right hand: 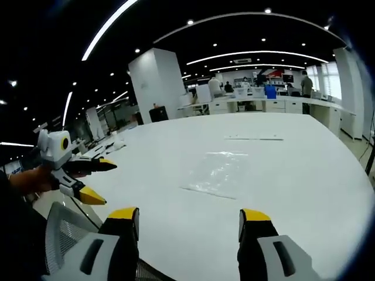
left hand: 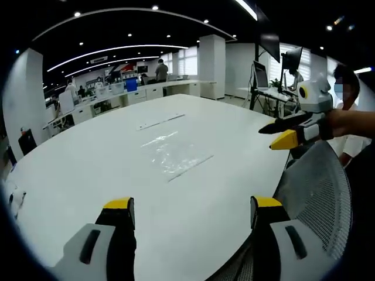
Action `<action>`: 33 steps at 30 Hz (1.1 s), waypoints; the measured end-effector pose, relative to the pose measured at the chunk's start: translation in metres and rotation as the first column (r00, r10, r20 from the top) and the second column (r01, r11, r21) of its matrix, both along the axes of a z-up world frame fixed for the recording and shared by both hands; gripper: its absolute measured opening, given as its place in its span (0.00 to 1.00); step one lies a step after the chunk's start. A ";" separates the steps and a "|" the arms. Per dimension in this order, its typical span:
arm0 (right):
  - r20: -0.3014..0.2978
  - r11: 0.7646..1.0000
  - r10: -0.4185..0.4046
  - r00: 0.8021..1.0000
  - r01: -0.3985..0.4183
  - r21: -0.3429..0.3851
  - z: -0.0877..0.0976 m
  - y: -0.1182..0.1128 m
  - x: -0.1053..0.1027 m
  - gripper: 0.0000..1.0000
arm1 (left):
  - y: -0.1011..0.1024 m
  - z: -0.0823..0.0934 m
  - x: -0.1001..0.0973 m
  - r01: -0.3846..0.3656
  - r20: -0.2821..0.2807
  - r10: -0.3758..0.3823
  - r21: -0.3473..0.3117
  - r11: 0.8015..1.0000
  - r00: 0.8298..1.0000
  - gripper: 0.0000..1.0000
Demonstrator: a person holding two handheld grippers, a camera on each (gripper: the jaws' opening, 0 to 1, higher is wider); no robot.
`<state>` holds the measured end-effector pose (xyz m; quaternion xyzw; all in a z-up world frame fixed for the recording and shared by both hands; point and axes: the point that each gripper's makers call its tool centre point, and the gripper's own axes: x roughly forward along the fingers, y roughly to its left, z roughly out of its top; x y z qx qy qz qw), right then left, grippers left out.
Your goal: Open the resealable bag by pulling the two sides of the seal apart until the entire bag opening is separated and visibly accessible.
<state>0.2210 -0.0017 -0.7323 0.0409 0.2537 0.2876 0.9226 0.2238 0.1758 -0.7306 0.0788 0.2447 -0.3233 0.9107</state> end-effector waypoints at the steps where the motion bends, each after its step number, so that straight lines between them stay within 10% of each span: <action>1: 0.000 1.000 0.000 1.000 0.000 0.000 0.000 0.000 0.000 0.68 | 0.000 0.000 0.000 0.000 0.000 0.000 0.000 1.000 1.000 0.79; 33: -0.023 1.000 0.012 1.000 -0.013 -0.006 -0.005 -0.003 0.006 0.67 | 0.003 -0.005 -0.001 -0.019 -0.027 0.019 -0.005 1.000 0.999 0.81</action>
